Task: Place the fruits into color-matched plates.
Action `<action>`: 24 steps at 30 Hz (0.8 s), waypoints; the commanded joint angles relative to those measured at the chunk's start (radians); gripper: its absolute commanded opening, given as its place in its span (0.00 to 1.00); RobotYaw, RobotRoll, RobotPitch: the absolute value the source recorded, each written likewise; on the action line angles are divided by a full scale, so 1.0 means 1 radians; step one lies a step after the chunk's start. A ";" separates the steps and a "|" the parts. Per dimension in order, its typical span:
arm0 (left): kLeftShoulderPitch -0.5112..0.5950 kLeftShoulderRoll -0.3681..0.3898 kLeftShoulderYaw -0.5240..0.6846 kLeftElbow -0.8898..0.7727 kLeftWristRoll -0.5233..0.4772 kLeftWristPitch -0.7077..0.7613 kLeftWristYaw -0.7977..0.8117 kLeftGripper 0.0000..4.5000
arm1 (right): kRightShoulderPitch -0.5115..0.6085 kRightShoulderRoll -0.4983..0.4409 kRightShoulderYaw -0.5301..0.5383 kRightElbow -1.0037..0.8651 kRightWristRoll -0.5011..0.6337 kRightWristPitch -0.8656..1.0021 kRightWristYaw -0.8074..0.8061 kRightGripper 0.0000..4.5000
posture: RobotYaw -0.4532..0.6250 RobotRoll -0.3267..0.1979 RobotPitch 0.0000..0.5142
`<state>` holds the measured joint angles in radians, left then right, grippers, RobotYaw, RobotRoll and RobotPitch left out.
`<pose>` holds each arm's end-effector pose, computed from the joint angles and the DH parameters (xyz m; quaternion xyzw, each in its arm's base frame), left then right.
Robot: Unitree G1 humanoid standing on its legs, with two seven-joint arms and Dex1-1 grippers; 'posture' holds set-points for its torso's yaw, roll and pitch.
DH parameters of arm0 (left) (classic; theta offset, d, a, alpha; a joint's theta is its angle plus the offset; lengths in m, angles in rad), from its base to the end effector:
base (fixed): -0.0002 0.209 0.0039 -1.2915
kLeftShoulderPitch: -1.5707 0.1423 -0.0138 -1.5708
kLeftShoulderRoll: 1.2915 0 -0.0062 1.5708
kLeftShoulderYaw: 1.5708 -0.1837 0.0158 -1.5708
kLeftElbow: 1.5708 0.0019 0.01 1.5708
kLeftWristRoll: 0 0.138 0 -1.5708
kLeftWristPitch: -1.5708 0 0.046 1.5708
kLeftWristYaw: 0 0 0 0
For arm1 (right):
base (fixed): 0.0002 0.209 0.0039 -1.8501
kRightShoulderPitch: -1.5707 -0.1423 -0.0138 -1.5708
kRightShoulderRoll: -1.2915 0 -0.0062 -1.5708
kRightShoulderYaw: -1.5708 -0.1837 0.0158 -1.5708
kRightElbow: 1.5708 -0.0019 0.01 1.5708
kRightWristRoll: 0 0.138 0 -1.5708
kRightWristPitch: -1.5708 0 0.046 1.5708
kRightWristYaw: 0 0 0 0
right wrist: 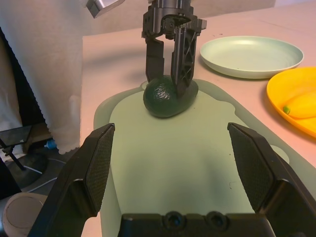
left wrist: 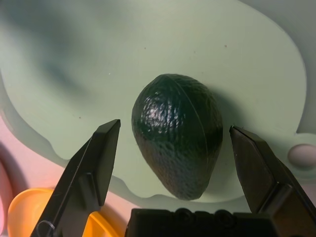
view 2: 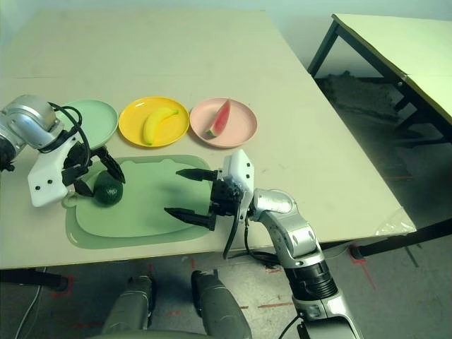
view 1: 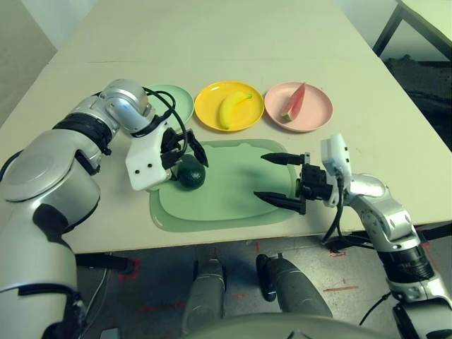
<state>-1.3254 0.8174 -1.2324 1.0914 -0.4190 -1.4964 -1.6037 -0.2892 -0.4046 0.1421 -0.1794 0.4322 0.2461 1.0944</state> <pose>0.3209 0.2135 0.2474 0.6688 -0.0715 -0.7116 0.2030 0.2456 -0.1675 0.1294 -0.0437 -0.0535 0.6351 0.7693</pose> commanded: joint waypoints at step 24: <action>0.046 0.055 0.000 -0.137 -0.081 0.367 -0.011 1.00 | 0.015 -0.013 0.028 0.003 0.001 -0.005 0.014 1.00 | 0.27 0.62 0.35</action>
<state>-1.2881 0.8596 -1.2202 0.9759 -0.4817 -1.1569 -1.6039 -0.2822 -0.4107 0.1574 -0.1804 0.4319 0.2458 1.1019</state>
